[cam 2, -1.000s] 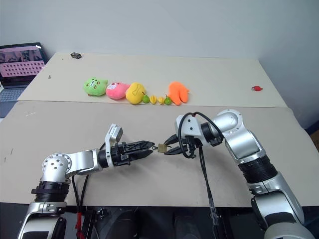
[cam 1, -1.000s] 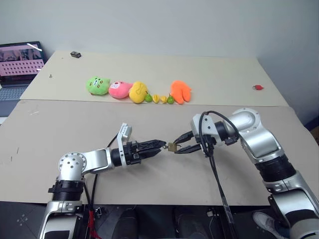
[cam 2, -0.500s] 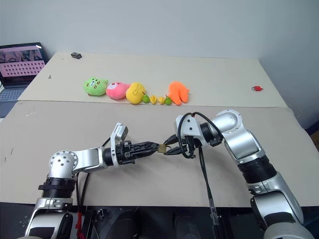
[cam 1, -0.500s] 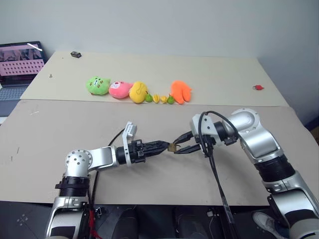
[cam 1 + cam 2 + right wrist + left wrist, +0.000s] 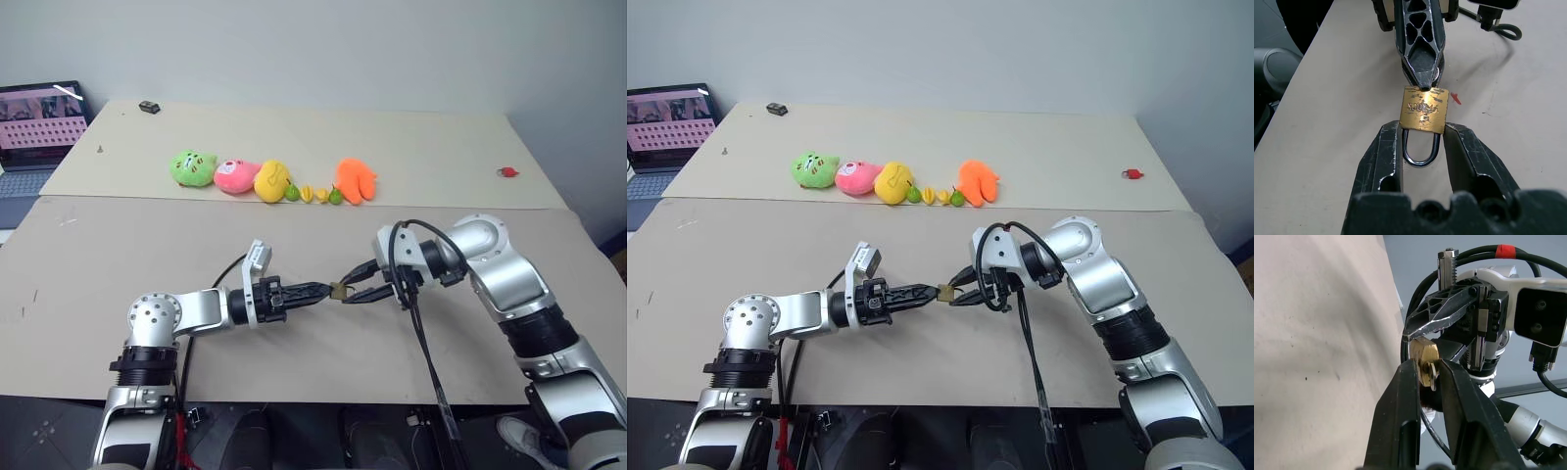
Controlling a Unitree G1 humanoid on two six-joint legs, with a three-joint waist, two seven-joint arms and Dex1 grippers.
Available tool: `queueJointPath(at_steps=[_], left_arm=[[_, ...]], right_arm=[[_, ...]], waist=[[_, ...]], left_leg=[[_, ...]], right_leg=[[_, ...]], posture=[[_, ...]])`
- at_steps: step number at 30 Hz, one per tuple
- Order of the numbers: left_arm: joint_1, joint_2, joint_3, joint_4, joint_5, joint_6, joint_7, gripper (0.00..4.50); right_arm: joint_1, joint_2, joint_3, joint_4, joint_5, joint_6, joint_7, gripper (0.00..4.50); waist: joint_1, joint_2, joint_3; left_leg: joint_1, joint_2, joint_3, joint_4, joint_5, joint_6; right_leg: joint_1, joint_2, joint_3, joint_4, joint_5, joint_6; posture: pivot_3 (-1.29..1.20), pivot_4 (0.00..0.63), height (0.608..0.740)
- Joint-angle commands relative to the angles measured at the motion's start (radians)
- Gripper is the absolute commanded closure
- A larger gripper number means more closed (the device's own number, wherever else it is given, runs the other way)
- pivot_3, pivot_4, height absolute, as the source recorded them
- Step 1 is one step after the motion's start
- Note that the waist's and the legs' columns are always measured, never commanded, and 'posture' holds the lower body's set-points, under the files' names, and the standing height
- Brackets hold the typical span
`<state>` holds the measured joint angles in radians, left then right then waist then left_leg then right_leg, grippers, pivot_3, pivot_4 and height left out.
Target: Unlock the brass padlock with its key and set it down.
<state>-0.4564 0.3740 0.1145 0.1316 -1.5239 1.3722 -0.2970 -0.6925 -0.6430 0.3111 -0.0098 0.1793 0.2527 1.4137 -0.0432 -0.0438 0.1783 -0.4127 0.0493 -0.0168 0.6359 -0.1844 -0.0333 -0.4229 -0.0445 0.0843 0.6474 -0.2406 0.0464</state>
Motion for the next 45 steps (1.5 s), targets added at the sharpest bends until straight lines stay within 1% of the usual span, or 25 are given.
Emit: queueJointPath(at_steps=[1, 5, 8, 12, 22, 37, 39, 40, 41, 45], left_arm=[[0.005, 0.006, 0.015, -0.029, -0.008, 0.014, -0.013, 3.76], [-0.001, 0.007, 0.023, -0.027, -0.018, 0.016, -0.005, 3.76], [-0.007, 0.032, 0.055, -0.010, -0.052, 0.022, -0.004, 3.76], [-0.007, 0.048, 0.068, 0.007, -0.037, 0.026, -0.003, 3.76], [0.012, 0.022, 0.049, -0.018, -0.051, 0.049, 0.004, 3.76], [0.033, 0.017, 0.037, -0.031, -0.022, 0.056, -0.003, 3.76], [0.024, 0.018, 0.040, -0.025, -0.014, 0.052, -0.006, 4.26], [0.021, 0.019, 0.041, -0.023, -0.007, 0.050, -0.008, 4.40], [0.018, 0.018, 0.042, -0.020, -0.001, 0.050, -0.009, 4.49], [0.010, 0.009, 0.039, -0.016, 0.024, 0.046, -0.013, 4.49]], right_arm=[[-0.024, 0.004, -0.008, -0.012, 0.009, -0.012, -0.001, 3.62], [-0.024, 0.006, -0.007, -0.008, 0.009, -0.012, 0.000, 3.62], [-0.020, 0.005, -0.004, -0.001, 0.006, -0.016, 0.001, 3.62], [-0.019, 0.003, -0.001, 0.003, 0.006, -0.021, 0.005, 3.62], [-0.031, 0.004, 0.004, 0.015, 0.006, -0.032, 0.005, 3.62], [-0.036, 0.003, 0.003, 0.015, 0.006, -0.034, 0.003, 3.62], [-0.039, 0.003, 0.003, 0.019, 0.005, -0.036, 0.004, 3.62], [-0.039, 0.004, 0.003, 0.020, 0.005, -0.035, 0.004, 3.62], [-0.040, 0.004, 0.003, 0.020, 0.005, -0.035, 0.004, 3.62], [-0.041, 0.005, 0.002, 0.022, 0.006, -0.037, 0.002, 3.62]], waist=[[0.000, 0.000, 0.000], [0.000, 0.000, 0.000], [-0.002, 0.000, 0.000], [-0.001, 0.000, 0.000], [-0.001, 0.000, 0.000], [-0.001, 0.000, 0.000], [-0.001, 0.000, 0.000], [-0.001, 0.000, 0.000], [-0.001, 0.000, 0.000], [-0.001, 0.000, 0.000]], left_leg=[[0.000, 0.000, 0.000, 0.000, 0.000, 0.000], [0.000, 0.000, 0.000, 0.000, 0.000, 0.000], [0.000, 0.000, 0.000, 0.000, 0.000, 0.000], [0.000, 0.000, 0.000, 0.000, 0.000, 0.000], [0.000, 0.000, 0.000, 0.000, 0.000, 0.000], [0.000, 0.000, 0.000, 0.000, 0.000, 0.000], [0.000, 0.000, 0.000, 0.000, 0.000, 0.000], [0.000, 0.000, 0.000, 0.000, 0.000, 0.000], [0.000, 0.000, 0.000, 0.000, 0.000, 0.000], [0.000, 0.000, 0.000, 0.000, 0.000, 0.000]], right_leg=[[0.000, 0.000, 0.000, 0.000, 0.000, 0.000], [0.000, 0.000, 0.000, 0.000, 0.000, 0.000], [0.000, 0.000, 0.000, 0.000, 0.000, 0.000], [0.000, 0.000, 0.000, 0.000, 0.000, 0.000], [0.000, 0.000, 0.000, 0.000, 0.000, 0.000], [0.000, 0.000, 0.000, 0.000, 0.000, 0.000], [0.000, 0.000, 0.000, 0.000, 0.000, 0.000], [0.000, 0.000, 0.000, 0.000, 0.000, 0.000], [0.000, 0.000, 0.000, 0.000, 0.000, 0.000], [0.000, 0.000, 0.000, 0.000, 0.000, 0.000]], posture=[[0.00, 0.150, 0.717], [0.00, 0.150, 0.717], [0.00, 0.150, 0.717], [0.00, 0.150, 0.717], [0.00, 0.150, 0.717], [0.00, 0.150, 0.717], [0.00, 0.150, 0.717], [0.00, 0.150, 0.717], [0.00, 0.150, 0.717], [0.00, 0.150, 0.717]])
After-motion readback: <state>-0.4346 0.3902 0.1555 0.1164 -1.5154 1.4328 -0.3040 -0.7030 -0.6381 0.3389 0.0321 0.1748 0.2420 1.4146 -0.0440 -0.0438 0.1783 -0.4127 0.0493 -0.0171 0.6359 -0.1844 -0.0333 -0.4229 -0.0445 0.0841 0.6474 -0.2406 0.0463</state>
